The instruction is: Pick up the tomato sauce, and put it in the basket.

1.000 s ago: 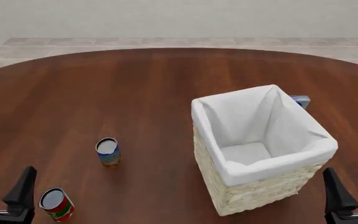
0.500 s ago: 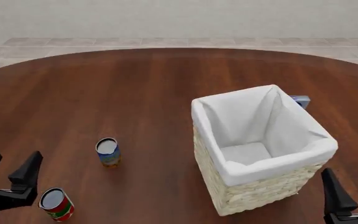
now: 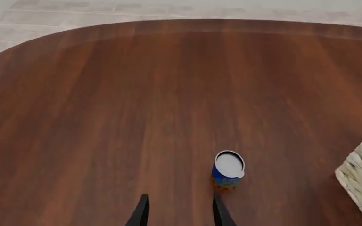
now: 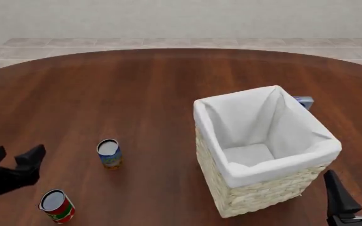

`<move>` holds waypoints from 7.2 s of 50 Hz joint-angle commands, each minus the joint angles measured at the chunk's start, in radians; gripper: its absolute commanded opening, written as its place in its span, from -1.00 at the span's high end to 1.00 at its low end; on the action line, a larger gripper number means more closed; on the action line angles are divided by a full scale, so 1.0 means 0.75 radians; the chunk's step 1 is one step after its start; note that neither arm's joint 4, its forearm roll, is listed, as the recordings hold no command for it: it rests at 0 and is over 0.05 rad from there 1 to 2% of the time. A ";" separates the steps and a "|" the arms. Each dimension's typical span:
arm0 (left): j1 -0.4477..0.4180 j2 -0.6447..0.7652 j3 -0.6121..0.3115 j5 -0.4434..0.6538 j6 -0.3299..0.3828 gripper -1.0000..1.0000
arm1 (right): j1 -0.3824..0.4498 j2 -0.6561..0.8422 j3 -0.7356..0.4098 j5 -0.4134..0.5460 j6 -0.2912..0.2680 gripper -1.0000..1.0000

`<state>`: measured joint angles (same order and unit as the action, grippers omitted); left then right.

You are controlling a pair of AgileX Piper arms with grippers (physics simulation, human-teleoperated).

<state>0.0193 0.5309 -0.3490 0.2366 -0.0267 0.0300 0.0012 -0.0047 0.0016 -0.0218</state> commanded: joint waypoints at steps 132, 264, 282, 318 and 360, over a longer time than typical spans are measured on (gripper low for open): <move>-0.086 0.376 -0.062 0.487 0.205 -1.00 | -0.007 0.000 -0.002 0.009 0.025 -1.00; -0.145 0.536 -0.328 0.384 0.273 1.00 | -0.013 0.000 0.000 0.006 0.019 -1.00; -0.280 0.638 -0.589 0.422 0.281 1.00 | -0.015 0.000 0.001 0.005 0.014 -1.00; -0.688 0.985 -1.074 0.336 0.267 1.00 | -0.010 0.001 -0.001 0.006 0.016 -1.00; -1.103 1.383 -1.574 0.322 0.319 1.00 | 0.011 0.002 0.001 0.004 0.004 -1.00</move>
<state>-0.7364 1.5139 -1.4556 0.4733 0.1914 0.0366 0.0017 -0.0041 0.0054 -0.0180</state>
